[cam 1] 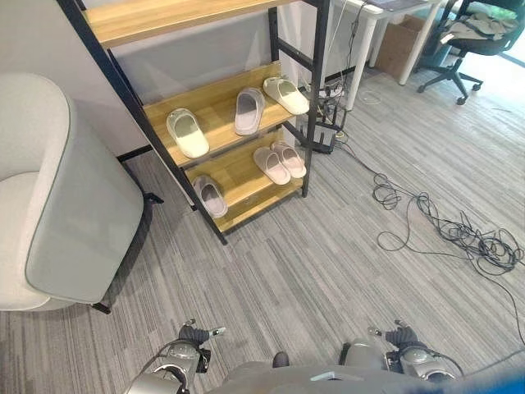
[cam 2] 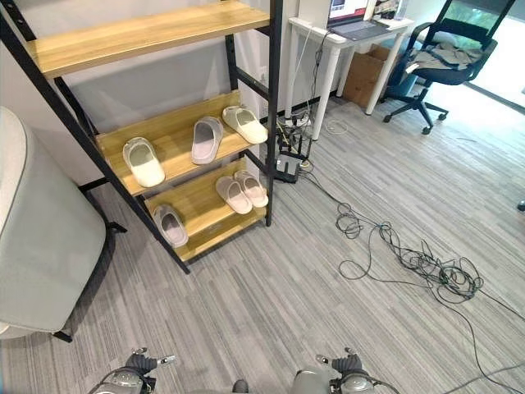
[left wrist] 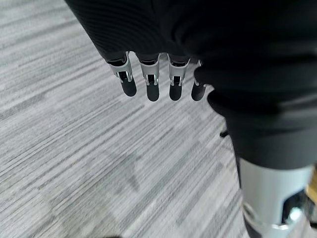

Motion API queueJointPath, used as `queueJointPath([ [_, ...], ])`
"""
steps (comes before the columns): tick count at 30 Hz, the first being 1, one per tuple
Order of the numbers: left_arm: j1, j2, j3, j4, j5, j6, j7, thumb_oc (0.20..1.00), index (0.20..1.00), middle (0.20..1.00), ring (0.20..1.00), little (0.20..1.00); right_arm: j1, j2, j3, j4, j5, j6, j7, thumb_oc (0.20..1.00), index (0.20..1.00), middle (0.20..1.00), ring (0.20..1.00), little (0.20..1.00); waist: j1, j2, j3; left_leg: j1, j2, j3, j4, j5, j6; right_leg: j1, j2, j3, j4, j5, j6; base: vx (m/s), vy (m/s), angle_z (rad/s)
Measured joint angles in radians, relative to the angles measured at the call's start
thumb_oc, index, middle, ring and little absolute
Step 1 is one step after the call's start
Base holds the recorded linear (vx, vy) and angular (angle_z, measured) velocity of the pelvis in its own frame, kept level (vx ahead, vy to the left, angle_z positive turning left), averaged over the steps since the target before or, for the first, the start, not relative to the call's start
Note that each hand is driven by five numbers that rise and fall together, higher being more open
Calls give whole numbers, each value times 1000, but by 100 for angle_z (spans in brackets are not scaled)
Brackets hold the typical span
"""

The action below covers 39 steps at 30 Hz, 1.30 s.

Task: Arrange the slippers neatly on the shoe rack.

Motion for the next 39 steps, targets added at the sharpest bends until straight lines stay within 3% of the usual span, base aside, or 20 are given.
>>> queueJointPath([
  [1,6,7,-1,25,23,8,1,1000,1000,1000,1000,1000,-18,4,-1,1,0,1,0,1000,1000,1000,1000,1000,-18,-27,18,20,2,-17,-2,-12,-15,1,47,100,-131,77,21,204,-207,73],
  [2,16,6,-2,25,28,9,1,1000,1000,1000,1000,1000,-15,6,-1,10,0,2,0,1000,1000,1000,1000,1000,-26,-42,23,38,4,-26,-2,-23,-33,9,62,123,-121,104,11,209,-242,92],
  [4,49,-6,-3,19,28,7,2,1000,1000,1000,1000,1000,3,5,-6,33,0,13,-1,1000,1000,1000,1000,1000,-18,-67,13,97,14,-42,-1,-51,-77,72,90,135,-121,191,-66,184,-239,64],
  [6,82,-46,-1,24,28,9,17,1000,1000,1000,1000,1000,-16,2,-3,33,-2,13,-3,1000,1000,1000,1000,1000,3,-36,-16,89,85,-40,68,-62,-98,153,153,87,-200,179,-87,159,-226,25],
  [7,89,-51,-2,20,28,8,19,1000,1000,1000,1000,1000,-23,4,0,27,-6,8,-3,1000,1000,1000,1000,1000,23,-53,-15,44,85,-25,165,-67,-109,187,163,88,-241,204,-150,190,-298,9],
  [9,115,-70,3,21,27,7,20,1000,1000,1000,1000,1000,-47,-21,33,6,-30,7,-5,1000,1000,1000,1000,1000,35,-58,-34,-2,119,-44,137,-69,-125,221,185,59,-277,186,-185,87,-263,28],
  [11,102,-75,3,17,27,7,20,1000,1000,1000,1000,1000,-53,-36,44,-32,-29,7,-9,1000,1000,1000,1000,1000,44,-40,-37,-93,162,-58,205,-34,-159,236,216,5,-294,185,-188,-23,-218,89],
  [12,58,-48,-3,17,25,7,22,1000,1000,1000,1000,1000,-54,-30,44,-39,-28,-1,-8,1000,1000,1000,1000,1000,37,-82,-12,-177,141,-76,277,7,-201,234,189,-58,-305,166,-182,4,-116,167],
  [14,3,-26,-3,-8,25,7,21,1000,1000,1000,1000,1000,-66,-25,54,-32,-27,-3,-8,1000,1000,1000,1000,1000,47,-121,28,-275,163,71,329,45,-191,230,175,-135,-318,147,-204,117,-16,168],
  [16,30,-26,-4,-22,21,5,20,1000,1000,1000,1000,1000,-132,-15,73,-13,-28,-2,-6,1000,1000,1000,1000,1000,73,-113,70,-299,147,156,170,52,-184,237,169,-151,-327,133,-204,267,85,79],
  [19,38,-27,-1,8,22,7,19,1000,1000,1000,1000,1000,-178,5,110,14,-43,-2,0,1000,1000,1000,1000,1000,101,-84,85,-320,133,82,-65,115,-186,261,184,-143,-326,113,-171,331,198,-7],
  [22,111,-33,32,68,25,33,18,1000,1000,1000,1000,1000,-131,8,108,12,-78,-3,0,1000,1000,1000,1000,1000,106,-56,24,-282,131,72,-16,128,-163,309,191,-109,-324,88,-149,307,276,-64],
  [25,114,-17,42,54,25,34,20,1000,1000,1000,1000,1000,-46,17,107,21,-78,3,1,1000,1000,1000,1000,1000,100,-79,-21,-221,86,145,-43,177,-50,308,126,-73,-235,26,-107,158,204,-37],
  [26,50,18,33,-5,26,20,20,1000,1000,1000,1000,1000,-16,34,107,11,-79,5,2,1000,1000,1000,1000,1000,77,-89,-44,-183,33,170,-44,141,8,253,45,-77,-47,-26,-63,129,352,-16],
  [28,-31,38,14,-42,24,18,24,1000,1000,1000,1000,1000,-46,49,133,-4,-79,8,0,1000,1000,1000,1000,1000,64,-82,-31,-175,-12,185,-6,95,51,160,-13,-67,165,-15,-1,172,293,-15],
  [30,-65,43,-47,-70,26,8,42,1000,1000,1000,1000,1000,-63,33,149,-82,-82,2,1,1000,1000,1000,1000,1000,44,-29,4,-150,-6,178,45,41,62,-13,-113,-104,537,67,-6,148,-77,-18],
  [31,-49,43,-42,-76,28,-9,44,1000,1000,1000,1000,1000,-43,46,153,-83,-101,1,2,1000,1000,1000,1000,1000,33,-6,-25,-122,-11,176,28,22,44,-8,-103,-60,371,22,11,109,-134,-7],
  [33,-48,47,-39,-70,28,-12,44,1000,1000,1000,1000,1000,-62,43,156,-89,-118,0,2,1000,1000,1000,1000,1000,20,-40,-25,-118,-43,175,10,30,52,1,-93,-33,-26,46,44,55,-90,15],
  [37,45,18,-35,8,55,3,42,1000,1000,1000,1000,1000,-63,36,152,-87,-136,11,1,1000,1000,1000,1000,1000,-1,-55,-11,-67,-42,120,26,17,29,59,51,41,-76,110,16,82,-233,59],
  [39,93,3,-18,6,75,8,37,1000,1000,1000,1000,1000,-52,-1,154,-121,-158,6,28,1000,1000,1000,1000,1000,17,-50,-25,-34,-34,120,10,7,12,111,66,12,-80,96,-9,76,-216,54],
])
